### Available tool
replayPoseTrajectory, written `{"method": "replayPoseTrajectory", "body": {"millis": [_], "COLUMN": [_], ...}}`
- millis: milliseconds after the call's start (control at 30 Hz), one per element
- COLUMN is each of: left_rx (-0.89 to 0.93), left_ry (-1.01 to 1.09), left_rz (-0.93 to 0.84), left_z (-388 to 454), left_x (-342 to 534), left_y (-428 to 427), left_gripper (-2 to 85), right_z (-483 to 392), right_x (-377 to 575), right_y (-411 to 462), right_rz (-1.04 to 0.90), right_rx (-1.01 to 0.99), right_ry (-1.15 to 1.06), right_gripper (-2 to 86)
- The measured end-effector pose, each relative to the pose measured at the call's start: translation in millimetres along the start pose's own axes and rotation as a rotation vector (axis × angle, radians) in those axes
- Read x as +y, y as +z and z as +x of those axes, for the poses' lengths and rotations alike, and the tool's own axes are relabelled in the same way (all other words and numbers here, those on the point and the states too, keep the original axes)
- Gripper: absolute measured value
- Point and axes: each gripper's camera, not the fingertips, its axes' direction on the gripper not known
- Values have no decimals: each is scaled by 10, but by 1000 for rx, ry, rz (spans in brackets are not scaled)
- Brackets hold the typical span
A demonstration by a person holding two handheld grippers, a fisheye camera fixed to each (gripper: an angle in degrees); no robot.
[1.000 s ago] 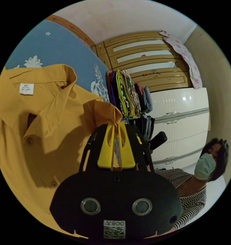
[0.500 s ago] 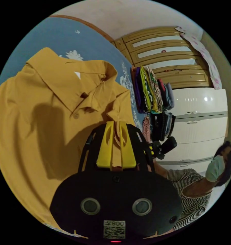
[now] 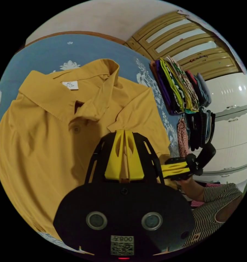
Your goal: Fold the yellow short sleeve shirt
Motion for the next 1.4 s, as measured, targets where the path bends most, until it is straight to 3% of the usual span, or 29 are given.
{"method": "replayPoseTrajectory", "body": {"millis": [167,367,533,733,933,1067,1133,1400], "left_rx": [-62,-59,-60,28,-135,-124,-106,8], "left_ry": [21,18,10,-8,-299,-597,-681,-847], "left_rz": [26,27,54,230,374,513,576,664], "left_z": [6,-33,-91,-202,-737,-1292,-1483,-2113], "left_x": [297,692,1071,1971,3413,4386,4673,5120], "left_y": [-411,-815,-1246,-2170,-3258,-3919,-4138,-4688], "left_gripper": [5,4,4,7,23,46,56,75], "right_z": [28,376,220,-224,-914,-951,-924,-1149], "right_x": [18,26,-32,-150,-234,-244,-262,-582], "right_y": [-231,-261,-171,-263,-90,75,190,350], "right_rz": [102,101,99,152,63,-36,-105,-89], "right_rx": [38,122,147,252,504,546,547,528], "right_ry": [43,269,277,223,59,138,208,281], "right_gripper": [10,3,2,2,1,1,2,3]}}
